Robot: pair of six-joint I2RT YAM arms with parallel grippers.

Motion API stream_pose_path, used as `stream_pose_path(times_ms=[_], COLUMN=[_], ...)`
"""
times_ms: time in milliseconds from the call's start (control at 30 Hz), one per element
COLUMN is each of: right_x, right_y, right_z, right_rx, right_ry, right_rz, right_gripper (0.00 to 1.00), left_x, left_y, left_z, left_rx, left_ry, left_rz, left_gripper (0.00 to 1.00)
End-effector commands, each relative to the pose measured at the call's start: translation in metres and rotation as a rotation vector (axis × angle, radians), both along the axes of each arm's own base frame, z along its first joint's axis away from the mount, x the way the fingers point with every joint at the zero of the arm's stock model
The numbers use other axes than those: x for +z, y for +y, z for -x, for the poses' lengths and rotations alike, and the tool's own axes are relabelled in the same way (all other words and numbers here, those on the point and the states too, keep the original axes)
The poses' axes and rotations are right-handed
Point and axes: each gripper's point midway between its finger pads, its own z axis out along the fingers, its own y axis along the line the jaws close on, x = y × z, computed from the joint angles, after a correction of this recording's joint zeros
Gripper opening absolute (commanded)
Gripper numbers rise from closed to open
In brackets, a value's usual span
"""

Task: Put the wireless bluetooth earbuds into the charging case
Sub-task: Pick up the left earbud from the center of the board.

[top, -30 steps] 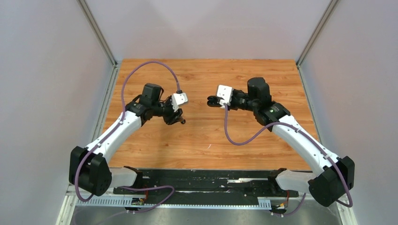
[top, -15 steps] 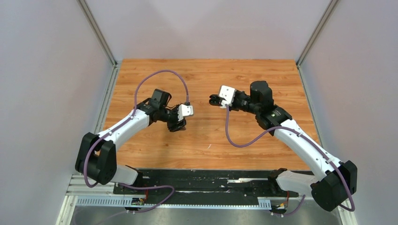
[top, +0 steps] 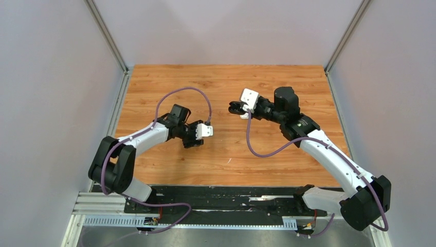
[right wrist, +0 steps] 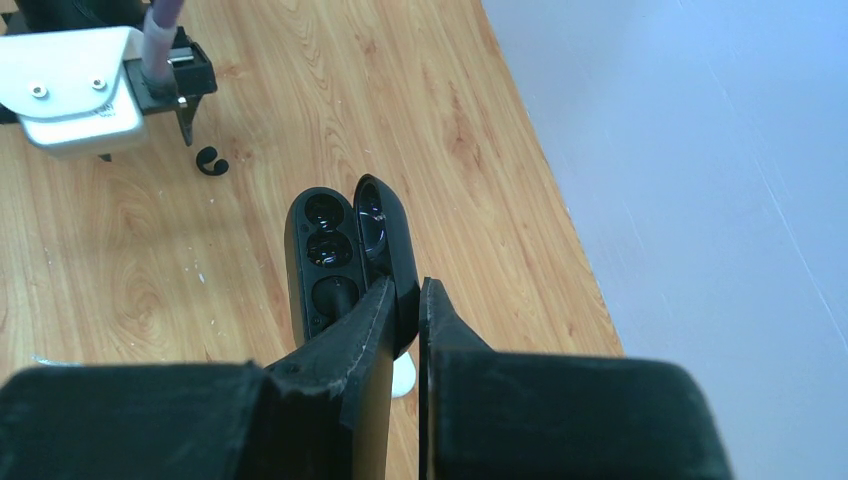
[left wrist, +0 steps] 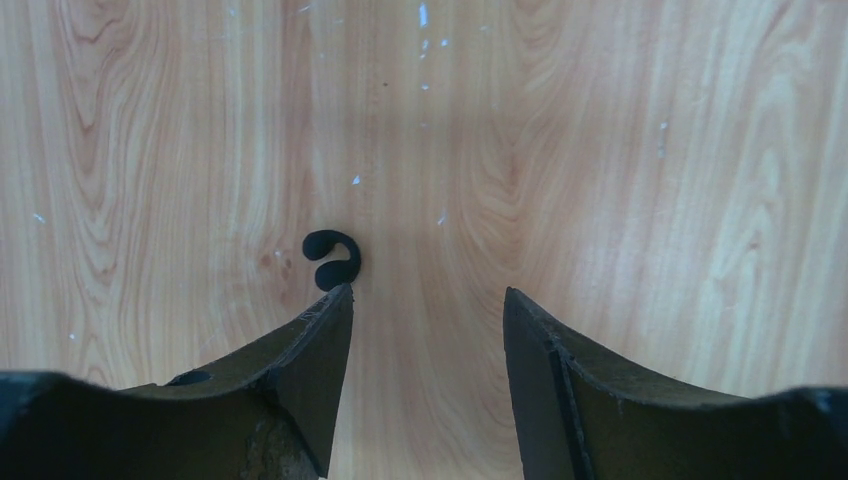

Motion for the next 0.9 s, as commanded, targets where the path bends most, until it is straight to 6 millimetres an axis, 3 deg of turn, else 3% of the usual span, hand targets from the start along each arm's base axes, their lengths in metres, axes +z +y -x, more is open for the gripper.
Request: stream_pose_path(times_ms=[0, 200, 467, 867], right_x=[0.032, 0.027, 0.029, 0.031], right_y=[0.007, 0.004, -0.001, -0.007], right_z=[-0.003, -0.002, -0.004, -0.005], right_rx=[-0.003, -0.017, -0.042, -0.059], right_ry=[-0.039, -0.027, -0.027, -0.033], right_rz=[-0.079, -0.084, -0.095, -0.097], right_gripper=[0.0, 0.0, 0.0, 0.0], left_x=[0.0, -0.004, -0.002, -0.024], left_y=[-0.001, -0.003, -0.015, -0.003], left_z=[-0.024, -0.028, -0.052, -0.046], left_rx=[0.012, 0.002, 0.038, -0.026], left_ry=[-0.087, -0.066, -0.012, 0.049], left_rz=[-0.031, -0.047, -0.05, -0.162], left_gripper=[0.63, 0.59, 0.49, 0.37])
